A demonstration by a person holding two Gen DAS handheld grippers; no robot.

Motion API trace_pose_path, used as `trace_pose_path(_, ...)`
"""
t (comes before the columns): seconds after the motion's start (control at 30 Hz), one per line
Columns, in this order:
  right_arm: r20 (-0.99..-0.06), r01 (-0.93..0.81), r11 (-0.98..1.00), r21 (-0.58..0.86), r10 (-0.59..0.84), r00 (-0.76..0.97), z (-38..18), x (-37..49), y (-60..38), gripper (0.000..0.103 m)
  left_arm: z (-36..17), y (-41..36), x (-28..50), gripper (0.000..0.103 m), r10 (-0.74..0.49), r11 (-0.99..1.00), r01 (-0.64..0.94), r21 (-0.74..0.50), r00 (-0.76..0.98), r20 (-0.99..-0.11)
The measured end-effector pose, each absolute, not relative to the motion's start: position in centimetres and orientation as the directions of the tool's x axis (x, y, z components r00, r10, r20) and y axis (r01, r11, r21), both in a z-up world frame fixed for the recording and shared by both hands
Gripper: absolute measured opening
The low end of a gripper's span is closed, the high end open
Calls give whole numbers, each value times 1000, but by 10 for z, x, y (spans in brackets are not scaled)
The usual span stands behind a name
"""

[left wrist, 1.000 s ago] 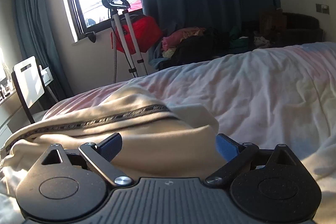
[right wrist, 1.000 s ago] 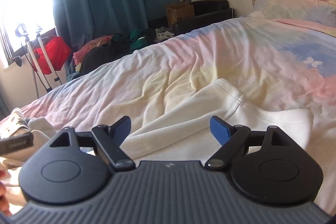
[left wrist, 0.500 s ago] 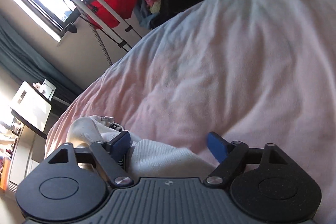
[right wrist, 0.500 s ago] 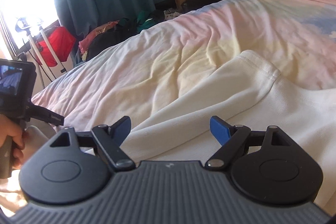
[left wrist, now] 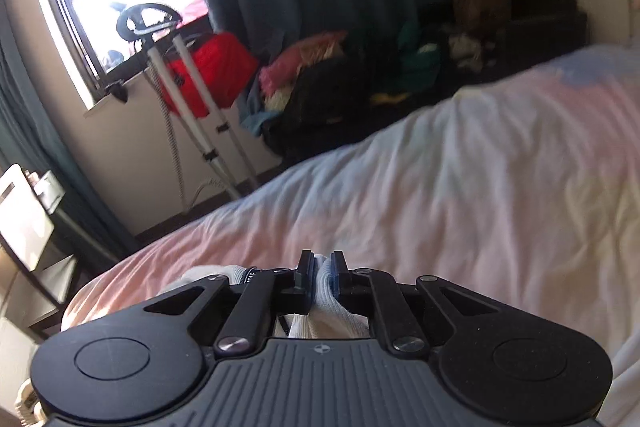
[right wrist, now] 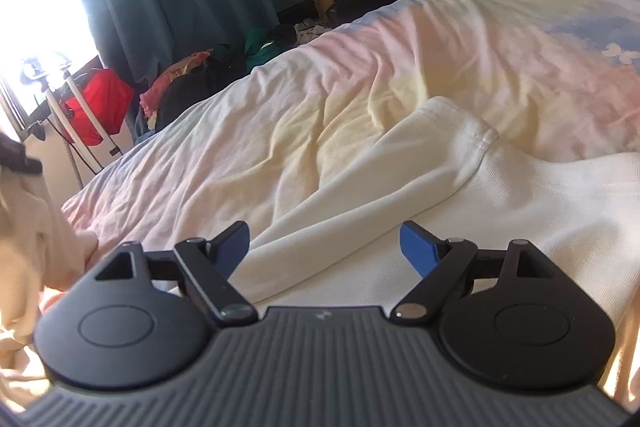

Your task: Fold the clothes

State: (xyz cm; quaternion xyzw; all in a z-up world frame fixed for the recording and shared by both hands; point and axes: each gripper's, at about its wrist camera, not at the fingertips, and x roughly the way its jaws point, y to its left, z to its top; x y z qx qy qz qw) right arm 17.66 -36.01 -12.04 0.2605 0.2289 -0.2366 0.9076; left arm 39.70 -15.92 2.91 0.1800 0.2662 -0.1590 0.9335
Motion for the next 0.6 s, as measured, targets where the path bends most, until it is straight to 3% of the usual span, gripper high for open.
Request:
trace_pose_path(0.1,-543,559,746,363,-318,777,-121,176,-362,84,60,-162,362,9,-468,821,552,143,795,-386)
trace_pose_path(0.17,-546,563,744,359,-322,773,-122,177,-362,84,64,-169,352,9,-496,820,561,115,796,-346)
trace_pose_path(0.4,-553,559,751,351,-316,771,-127,181,-361,84,8,-209,356,8,-456,825,552,118,775,-438)
trace_pose_path(0.5,-556,557,754,349,-312,770,-129,183,-361,84,-15,-203,357,20,-451,830,551,85,753,-478)
trace_pose_path(0.57,-561,553,751,360,-299,772,-130,184,-362,84,-23,-191,350,39,-445,841,537,64,755,-483)
trace_pose_path(0.6,-563,551,750,366,-293,773,-131,184,-363,84,-25,-180,343,53,-435,853,519,48,759,-485)
